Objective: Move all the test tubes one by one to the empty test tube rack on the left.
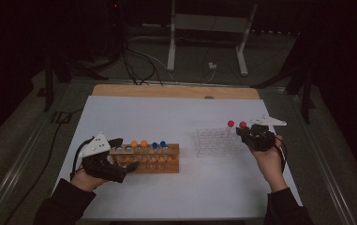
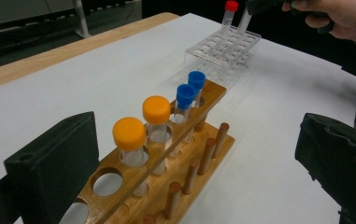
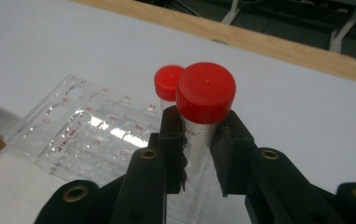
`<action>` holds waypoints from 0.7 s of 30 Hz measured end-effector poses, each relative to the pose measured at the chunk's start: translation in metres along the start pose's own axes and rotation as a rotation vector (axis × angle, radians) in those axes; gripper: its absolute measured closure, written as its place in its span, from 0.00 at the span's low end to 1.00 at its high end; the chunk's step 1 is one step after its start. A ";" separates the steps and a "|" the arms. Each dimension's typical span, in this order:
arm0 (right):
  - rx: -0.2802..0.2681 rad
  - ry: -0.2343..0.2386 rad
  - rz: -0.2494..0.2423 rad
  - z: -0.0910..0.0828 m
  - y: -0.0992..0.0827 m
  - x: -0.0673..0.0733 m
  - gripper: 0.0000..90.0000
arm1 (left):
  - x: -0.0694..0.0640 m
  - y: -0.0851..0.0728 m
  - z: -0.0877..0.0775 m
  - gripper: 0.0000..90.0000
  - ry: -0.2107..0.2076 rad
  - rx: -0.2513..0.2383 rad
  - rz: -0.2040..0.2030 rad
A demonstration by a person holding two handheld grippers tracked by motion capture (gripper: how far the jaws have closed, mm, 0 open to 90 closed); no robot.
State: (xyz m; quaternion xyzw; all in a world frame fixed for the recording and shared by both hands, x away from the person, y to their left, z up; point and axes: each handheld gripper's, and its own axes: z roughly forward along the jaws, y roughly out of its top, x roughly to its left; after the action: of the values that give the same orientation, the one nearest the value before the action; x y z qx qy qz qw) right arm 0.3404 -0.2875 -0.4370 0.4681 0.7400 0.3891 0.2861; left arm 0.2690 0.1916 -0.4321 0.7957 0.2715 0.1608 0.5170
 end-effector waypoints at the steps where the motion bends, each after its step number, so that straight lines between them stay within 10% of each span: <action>1: -0.007 -0.003 -0.008 -0.003 0.002 0.001 0.83 | -0.001 0.002 0.000 0.01 -0.003 -0.002 0.003; 21: -0.038 0.053 -0.049 -0.028 0.008 0.019 0.83 | -0.012 0.017 0.011 0.01 -0.063 0.005 0.021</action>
State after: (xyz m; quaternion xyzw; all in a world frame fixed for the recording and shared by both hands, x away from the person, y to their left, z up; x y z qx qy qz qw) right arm 0.3144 -0.2762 -0.4163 0.4338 0.7512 0.4081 0.2845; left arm 0.2703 0.1710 -0.4215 0.8045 0.2471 0.1404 0.5215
